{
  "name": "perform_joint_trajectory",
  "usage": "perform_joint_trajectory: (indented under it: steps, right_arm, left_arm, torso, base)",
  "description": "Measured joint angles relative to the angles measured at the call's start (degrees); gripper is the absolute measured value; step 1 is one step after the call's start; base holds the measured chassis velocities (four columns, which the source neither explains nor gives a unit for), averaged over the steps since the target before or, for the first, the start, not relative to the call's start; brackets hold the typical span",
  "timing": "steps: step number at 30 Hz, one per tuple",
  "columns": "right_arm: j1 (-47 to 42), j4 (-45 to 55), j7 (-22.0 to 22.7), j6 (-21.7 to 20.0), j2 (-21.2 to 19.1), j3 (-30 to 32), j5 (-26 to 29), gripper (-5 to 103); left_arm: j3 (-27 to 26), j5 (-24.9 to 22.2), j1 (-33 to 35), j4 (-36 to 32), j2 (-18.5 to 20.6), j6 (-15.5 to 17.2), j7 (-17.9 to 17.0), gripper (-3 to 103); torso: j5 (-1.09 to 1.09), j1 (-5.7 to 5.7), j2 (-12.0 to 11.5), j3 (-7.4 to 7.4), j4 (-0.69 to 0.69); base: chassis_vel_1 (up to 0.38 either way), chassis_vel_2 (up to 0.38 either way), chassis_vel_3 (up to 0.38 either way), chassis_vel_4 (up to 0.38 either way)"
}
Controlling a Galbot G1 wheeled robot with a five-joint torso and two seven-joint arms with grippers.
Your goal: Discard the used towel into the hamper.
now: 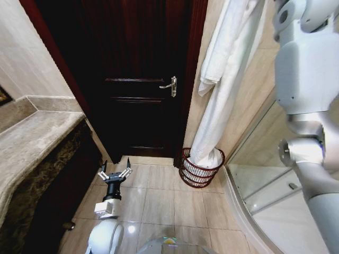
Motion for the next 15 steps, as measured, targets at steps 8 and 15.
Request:
perform_joint_trajectory:
  steps: [8,15]
  right_arm:
    - [-9.1,7.3,1.5,-1.2,-2.8,2.1,0.0,6]
    - [-17.8,11.0,1.0,-1.3,-5.7,5.4,-0.8,6]
  left_arm:
    - [-0.1,0.0,0.0,0.7,-0.2,-0.4,0.0,100]
    - [0.6,0.3,-0.2,1.2,-0.3,-0.4,0.0,100]
  torso:
    - [0.01,-0.01,0.0,0.00,-0.01]
    - [0.02,-0.01,0.0,0.00,-0.01]
  base:
    - [0.000,0.000,0.000,0.000]
    - [0.000,0.000,0.000,0.000]
